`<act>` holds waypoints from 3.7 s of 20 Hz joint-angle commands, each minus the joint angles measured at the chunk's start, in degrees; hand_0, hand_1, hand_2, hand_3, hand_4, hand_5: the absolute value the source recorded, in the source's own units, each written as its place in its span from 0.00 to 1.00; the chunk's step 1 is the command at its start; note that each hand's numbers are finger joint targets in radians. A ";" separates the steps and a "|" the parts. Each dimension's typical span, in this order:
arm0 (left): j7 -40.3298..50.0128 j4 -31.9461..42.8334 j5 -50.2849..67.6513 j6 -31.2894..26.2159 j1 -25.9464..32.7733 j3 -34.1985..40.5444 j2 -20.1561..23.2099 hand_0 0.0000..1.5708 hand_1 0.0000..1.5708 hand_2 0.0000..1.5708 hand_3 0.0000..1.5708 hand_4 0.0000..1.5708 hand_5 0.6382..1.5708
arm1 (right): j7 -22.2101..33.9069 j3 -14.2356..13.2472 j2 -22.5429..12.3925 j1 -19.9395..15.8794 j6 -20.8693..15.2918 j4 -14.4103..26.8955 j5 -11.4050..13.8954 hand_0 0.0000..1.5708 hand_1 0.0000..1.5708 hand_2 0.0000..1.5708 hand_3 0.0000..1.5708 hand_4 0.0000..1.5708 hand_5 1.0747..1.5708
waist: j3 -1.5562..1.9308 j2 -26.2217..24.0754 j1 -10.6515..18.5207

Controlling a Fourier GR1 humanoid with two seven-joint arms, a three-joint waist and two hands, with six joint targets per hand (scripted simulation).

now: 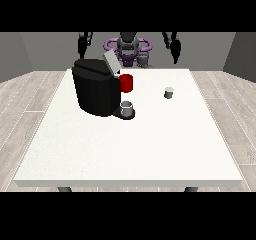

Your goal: Insert the coffee pod into the coffee machine and close the lid

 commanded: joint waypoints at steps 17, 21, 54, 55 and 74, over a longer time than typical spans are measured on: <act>-9.88 13.80 -12.17 -12.43 -12.87 3.39 21.00 0.00 0.00 0.00 0.00 0.00 1.00 | -4.04 0.41 2.55 -6.83 -9.26 1.50 8.52 0.00 0.00 0.00 0.00 0.00 1.00 | 3.63 10.10 -6.33; -7.12 18.76 -14.27 -14.52 -17.47 3.56 23.63 0.00 0.00 0.00 0.00 0.00 1.00 | 0.35 -0.24 1.02 -10.22 -6.89 -0.02 7.31 0.00 0.00 0.00 0.00 0.00 1.00 | 3.62 11.06 -8.26; -17.27 49.71 -45.78 -1.59 -32.86 -6.87 24.51 0.58 0.58 0.66 0.57 0.21 1.00 | 1.93 2.26 5.45 -15.02 -8.45 9.58 9.58 0.00 0.00 0.00 0.00 0.00 1.00 | 3.61 15.47 -9.51; -14.01 47.74 -46.86 -1.67 -35.11 -7.81 22.73 0.56 0.56 0.64 0.52 0.18 1.00 | -3.17 -1.22 4.21 -17.77 -6.99 13.60 6.81 0.00 0.00 0.00 0.00 0.00 1.00 | 3.65 17.25 -9.05; -21.73 53.73 -44.27 -8.13 -40.62 -2.52 18.76 0.92 0.92 0.91 0.86 0.34 1.00 | -0.49 0.33 5.07 -14.40 -11.95 18.00 11.88 0.00 0.00 0.00 0.00 0.00 1.00 | 3.62 10.58 -7.71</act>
